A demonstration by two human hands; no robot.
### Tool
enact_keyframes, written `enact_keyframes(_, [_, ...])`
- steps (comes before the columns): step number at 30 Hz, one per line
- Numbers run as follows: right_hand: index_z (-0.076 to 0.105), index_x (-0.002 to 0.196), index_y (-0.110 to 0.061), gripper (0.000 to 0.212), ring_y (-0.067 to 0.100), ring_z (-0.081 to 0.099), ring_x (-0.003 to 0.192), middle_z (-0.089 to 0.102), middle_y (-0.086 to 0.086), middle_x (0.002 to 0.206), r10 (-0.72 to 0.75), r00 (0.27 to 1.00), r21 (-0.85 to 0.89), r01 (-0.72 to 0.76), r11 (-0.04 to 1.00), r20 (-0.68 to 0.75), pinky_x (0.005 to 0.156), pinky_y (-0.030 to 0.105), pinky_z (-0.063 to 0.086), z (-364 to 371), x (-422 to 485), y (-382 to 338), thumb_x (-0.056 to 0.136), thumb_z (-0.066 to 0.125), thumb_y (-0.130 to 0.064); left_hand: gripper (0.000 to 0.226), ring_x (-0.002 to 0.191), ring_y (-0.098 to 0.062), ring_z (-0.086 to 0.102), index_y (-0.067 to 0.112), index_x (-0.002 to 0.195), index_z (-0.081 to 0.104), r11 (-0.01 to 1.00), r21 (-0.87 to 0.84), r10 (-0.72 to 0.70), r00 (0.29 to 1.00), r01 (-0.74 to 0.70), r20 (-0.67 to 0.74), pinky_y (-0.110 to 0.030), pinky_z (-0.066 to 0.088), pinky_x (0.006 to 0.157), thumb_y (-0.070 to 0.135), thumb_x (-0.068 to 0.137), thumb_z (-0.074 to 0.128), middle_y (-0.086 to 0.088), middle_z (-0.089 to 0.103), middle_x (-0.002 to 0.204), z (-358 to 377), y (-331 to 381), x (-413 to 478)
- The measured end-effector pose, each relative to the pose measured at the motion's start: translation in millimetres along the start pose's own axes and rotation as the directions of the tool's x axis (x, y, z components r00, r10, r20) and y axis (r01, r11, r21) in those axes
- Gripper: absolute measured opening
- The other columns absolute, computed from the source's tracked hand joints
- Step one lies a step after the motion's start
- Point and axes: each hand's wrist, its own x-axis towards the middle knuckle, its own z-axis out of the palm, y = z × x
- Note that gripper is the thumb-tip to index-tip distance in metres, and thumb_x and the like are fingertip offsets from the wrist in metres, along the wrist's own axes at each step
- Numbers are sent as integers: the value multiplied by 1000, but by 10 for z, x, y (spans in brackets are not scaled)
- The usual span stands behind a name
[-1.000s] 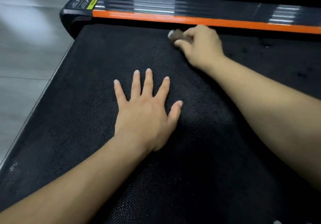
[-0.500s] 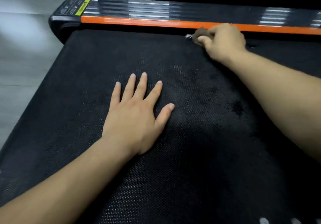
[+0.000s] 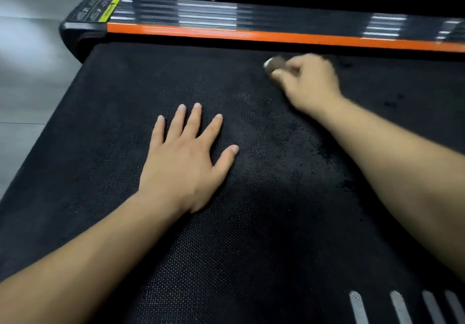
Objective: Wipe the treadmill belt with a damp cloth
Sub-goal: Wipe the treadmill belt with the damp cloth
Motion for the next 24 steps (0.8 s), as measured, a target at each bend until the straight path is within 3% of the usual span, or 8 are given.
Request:
enact_keyframes(2, [69, 88, -21, 32, 24, 53, 80, 57, 0, 82, -166, 981, 62, 160, 985, 102, 68, 33, 38, -56, -376, -97, 90, 59, -51, 81, 158, -19, -10, 40, 162, 7, 1000, -1, -3, 1000, 3, -1, -47, -7, 127, 75, 90, 1, 1, -1, 172, -7, 1, -5])
enact_keyframes(4, [70, 92, -22, 33, 27, 58, 85, 63, 3, 87, -195, 972, -4, 197, 980, 128, 70, 35, 44, -154, -380, 52, 90, 57, -52, 81, 158, -19, -9, 40, 162, 8, 1000, -5, -5, 1000, 5, 0, -46, -7, 127, 75, 90, 1, 0, 0, 172, -11, -1, -12])
enact_keyframes(8, [69, 91, -24, 30, 31, 63, 94, 64, 0, 86, 93, 995, -34, -94, 995, -24, 70, 32, 42, -258, -180, 237, 90, 58, -51, 79, 158, -20, -8, 39, 162, 9, 1000, 7, -2, 1000, 2, -5, -47, -7, 127, 76, 93, 3, -1, 1, 172, -1, -13, -11])
enact_keyframes(11, [71, 89, -22, 30, 29, 58, 83, 61, 2, 84, -75, 997, 29, 74, 997, 26, 68, 34, 43, -137, -678, -122, 90, 60, -50, 75, 158, -19, -9, 40, 162, 10, 1000, 3, -3, 1000, 3, 3, -47, -7, 127, 75, 95, 8, 0, 1, 172, -1, -12, -2])
enact_keyframes(14, [66, 82, -25, 27, 23, 52, 76, 49, -5, 77, -229, 967, 40, 226, 973, 113, 65, 31, 32, -225, -987, -232, 93, 58, -48, 80, 158, -20, -7, 40, 162, 11, 1000, -2, 2, 1000, -2, -10, -47, -6, 127, 76, 91, 4, -1, 2, 172, 0, -24, -6])
enact_keyframes(19, [71, 95, -21, 33, 33, 62, 95, 66, 3, 90, 86, 996, -13, -85, 996, 1, 71, 35, 44, -305, -576, 65, 91, 57, -50, 77, 158, -21, -6, 39, 162, 11, 1000, 10, 5, 1000, -4, -13, -48, -5, 127, 75, 94, 7, -2, 4, 172, 17, -26, 1])
enact_keyframes(21, [69, 89, -20, 32, 30, 60, 86, 61, 2, 85, 21, 1000, 15, -21, 1000, 0, 68, 34, 43, -249, -832, -104, 90, 58, -51, 74, 158, -20, -6, 39, 163, 12, 1000, 11, 3, 1000, -3, -9, -48, -5, 127, 72, 97, 11, -2, 3, 172, 15, -19, 2])
enact_keyframes(24, [57, 77, -29, 26, 17, 48, 76, 47, -5, 79, -213, 971, 119, 200, 973, 111, 68, 30, 31, -311, -1417, -402, 92, 58, -50, 70, 158, -20, -6, 39, 162, 13, 1000, -1, 1, 1000, -1, -16, -46, -6, 127, 69, 100, 12, -2, 3, 172, -5, -19, -3])
